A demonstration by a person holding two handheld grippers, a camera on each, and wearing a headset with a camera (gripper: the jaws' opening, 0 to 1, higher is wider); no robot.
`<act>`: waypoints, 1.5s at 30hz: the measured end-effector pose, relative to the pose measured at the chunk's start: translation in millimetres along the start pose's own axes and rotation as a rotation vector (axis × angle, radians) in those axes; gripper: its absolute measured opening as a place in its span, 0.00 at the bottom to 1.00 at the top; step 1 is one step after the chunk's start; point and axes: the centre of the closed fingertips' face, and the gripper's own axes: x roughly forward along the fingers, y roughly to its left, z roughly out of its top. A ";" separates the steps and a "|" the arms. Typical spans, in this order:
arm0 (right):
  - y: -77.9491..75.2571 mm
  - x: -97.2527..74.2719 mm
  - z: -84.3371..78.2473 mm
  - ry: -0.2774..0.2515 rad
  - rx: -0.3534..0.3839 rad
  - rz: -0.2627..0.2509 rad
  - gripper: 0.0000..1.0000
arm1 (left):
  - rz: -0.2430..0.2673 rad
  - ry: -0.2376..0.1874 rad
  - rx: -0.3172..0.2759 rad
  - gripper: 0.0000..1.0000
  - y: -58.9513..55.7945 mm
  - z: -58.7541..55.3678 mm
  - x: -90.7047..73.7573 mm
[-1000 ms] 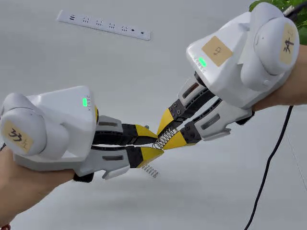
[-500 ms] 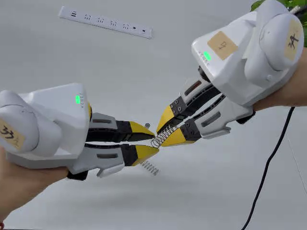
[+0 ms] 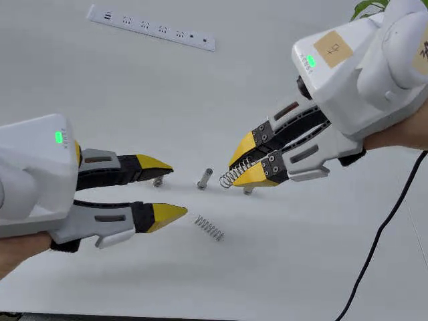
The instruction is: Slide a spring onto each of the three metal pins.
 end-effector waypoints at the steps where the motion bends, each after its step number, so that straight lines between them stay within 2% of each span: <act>1: -2.1 0.1 -1.6 0.004 0.005 -0.008 0.07 | 0.007 0.004 0.001 0.38 1.6 -1.7 -2.0; 12: -29.3 7.0 -16.1 0.060 0.059 -0.077 0.07 | 0.083 0.021 -0.010 0.59 24.4 -17.4 -17.7; 19: -44.7 15.8 -27.3 0.096 0.093 -0.105 0.07 | 0.086 0.014 -0.036 0.71 28.4 -22.9 -20.8; 32: -63.1 38.7 -43.1 0.140 0.129 -0.095 0.07 | 0.079 -0.006 -0.058 0.83 32.6 -27.4 -19.1; 37: -63.5 49.8 -48.7 0.153 0.135 -0.083 0.07 | 0.068 -0.014 -0.057 0.87 32.9 -28.0 -18.1; 45: -63.8 57.3 -51.8 0.165 0.151 -0.072 0.07 | 0.057 -0.003 -0.064 0.91 34.4 -32.5 -16.2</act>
